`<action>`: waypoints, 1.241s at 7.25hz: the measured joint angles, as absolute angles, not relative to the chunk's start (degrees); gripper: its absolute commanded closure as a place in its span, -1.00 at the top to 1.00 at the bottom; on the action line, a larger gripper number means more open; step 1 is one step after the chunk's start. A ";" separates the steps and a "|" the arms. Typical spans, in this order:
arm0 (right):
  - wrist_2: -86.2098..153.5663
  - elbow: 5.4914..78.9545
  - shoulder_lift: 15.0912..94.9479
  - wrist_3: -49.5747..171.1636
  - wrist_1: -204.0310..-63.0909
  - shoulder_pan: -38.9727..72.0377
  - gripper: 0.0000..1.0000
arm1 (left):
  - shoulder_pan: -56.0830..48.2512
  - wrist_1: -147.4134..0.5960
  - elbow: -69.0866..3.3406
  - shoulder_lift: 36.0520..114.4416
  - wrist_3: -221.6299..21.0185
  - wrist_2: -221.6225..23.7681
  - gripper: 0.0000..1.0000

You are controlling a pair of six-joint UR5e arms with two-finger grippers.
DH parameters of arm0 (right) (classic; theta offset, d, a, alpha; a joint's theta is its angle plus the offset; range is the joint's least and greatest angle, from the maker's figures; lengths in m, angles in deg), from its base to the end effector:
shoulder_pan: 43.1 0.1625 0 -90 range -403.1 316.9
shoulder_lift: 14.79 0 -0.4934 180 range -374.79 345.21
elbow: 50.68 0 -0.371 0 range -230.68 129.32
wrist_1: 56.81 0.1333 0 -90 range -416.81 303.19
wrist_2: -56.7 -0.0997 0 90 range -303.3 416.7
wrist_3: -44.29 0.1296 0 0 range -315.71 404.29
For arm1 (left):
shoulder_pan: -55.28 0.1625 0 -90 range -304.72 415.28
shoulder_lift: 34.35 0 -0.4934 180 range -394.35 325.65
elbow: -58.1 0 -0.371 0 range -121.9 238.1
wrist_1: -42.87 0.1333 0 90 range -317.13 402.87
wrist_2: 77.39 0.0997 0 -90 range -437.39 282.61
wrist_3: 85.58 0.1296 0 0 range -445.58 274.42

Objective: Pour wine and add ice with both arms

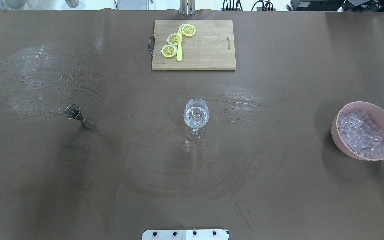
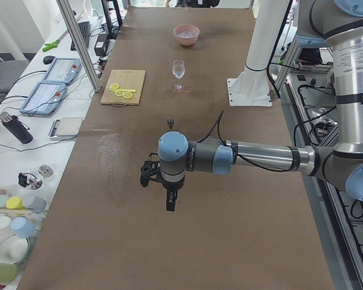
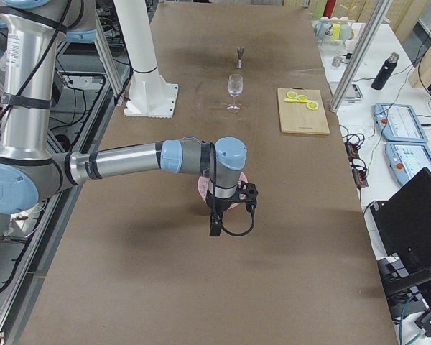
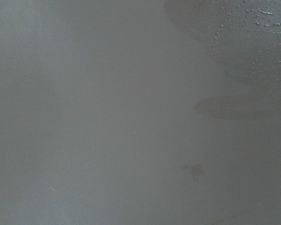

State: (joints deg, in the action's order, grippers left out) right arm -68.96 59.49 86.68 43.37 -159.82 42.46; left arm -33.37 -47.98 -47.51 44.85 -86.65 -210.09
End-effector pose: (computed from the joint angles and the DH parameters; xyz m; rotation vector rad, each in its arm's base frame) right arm 0.0297 -0.3635 0.7024 -0.0919 -0.6197 -0.0671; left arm -0.0363 -0.3868 0.7010 0.0784 0.7465 0.0415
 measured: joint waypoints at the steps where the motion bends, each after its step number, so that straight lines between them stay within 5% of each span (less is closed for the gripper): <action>1: -68.98 57.73 88.86 43.52 -154.25 42.48 1.00 | -33.34 -48.00 -47.69 44.85 -86.64 -210.10 0.97; 9: -76.28 54.80 90.12 43.78 -145.67 43.85 1.00 | -33.38 -48.05 -47.90 44.87 -86.63 -210.09 0.97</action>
